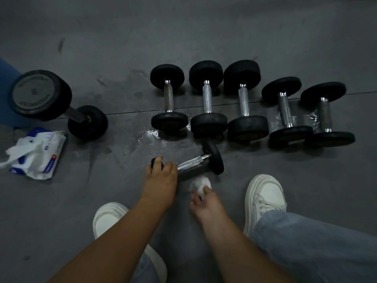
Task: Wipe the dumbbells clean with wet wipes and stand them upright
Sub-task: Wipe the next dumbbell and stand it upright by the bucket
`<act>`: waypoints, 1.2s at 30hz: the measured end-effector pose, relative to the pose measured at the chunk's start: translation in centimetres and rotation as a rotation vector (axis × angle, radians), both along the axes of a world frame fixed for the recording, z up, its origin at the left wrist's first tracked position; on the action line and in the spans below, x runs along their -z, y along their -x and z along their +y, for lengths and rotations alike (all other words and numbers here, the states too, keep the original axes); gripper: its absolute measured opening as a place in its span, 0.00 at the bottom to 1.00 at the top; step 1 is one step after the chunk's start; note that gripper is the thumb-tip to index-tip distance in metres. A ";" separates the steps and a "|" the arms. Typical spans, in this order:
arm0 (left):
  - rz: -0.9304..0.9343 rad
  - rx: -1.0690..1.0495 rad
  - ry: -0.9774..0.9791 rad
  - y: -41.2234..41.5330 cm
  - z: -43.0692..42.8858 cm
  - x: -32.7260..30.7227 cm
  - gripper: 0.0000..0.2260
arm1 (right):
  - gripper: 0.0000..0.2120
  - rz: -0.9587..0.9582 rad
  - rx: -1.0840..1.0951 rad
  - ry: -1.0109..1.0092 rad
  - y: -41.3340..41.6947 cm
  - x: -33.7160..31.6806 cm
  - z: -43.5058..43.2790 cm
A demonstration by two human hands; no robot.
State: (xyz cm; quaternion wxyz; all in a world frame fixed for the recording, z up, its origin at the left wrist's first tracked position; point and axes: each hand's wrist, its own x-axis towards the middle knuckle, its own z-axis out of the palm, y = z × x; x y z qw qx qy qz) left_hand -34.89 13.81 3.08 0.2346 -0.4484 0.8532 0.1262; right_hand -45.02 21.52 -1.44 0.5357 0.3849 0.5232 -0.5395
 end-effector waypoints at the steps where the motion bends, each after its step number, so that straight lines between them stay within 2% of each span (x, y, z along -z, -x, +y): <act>1: 0.004 -0.001 0.004 -0.1 0.3 0.1 0.25 | 0.09 -0.075 0.045 0.037 0.1 0.4 -0.7; 5: 0.013 -0.010 0.026 -0.3 0.7 0.2 0.24 | 0.12 -0.154 0.145 0.164 2.0 0.1 -4.8; 9: 0.007 -0.008 0.037 0.0 0.8 0.3 0.24 | 0.15 -0.161 0.120 0.227 2.1 -2.1 -4.4; 11: -0.004 -0.020 0.035 0.0 1.2 0.2 0.24 | 0.16 -0.133 0.079 0.190 2.1 -2.6 -4.5; 16: 0.006 -0.031 0.057 0.2 1.9 -0.2 0.25 | 0.09 -0.062 -0.074 0.100 2.1 -3.2 -6.3; 20: -0.009 -0.029 0.048 0.3 1.8 -0.4 0.25 | 0.12 0.066 -0.147 0.051 1.1 -4.9 -6.4; 23: -0.010 -0.024 0.042 0.2 1.5 -0.3 0.25 | 0.11 0.057 -0.158 0.025 1.9 -4.3 -7.3; 27: -0.002 -0.025 0.046 0.3 1.5 -0.3 0.26 | 0.10 0.180 -0.097 -0.027 0.8 -3.4 -6.1; 33: -0.007 -0.012 0.040 0.3 1.3 -0.4 0.26 | 0.22 0.092 -0.095 -0.087 1.9 -4.3 -7.6; 36: 0.006 -0.018 0.044 0.2 1.4 -0.4 0.26 | 0.17 0.130 -0.024 -0.061 1.1 -4.0 -7.0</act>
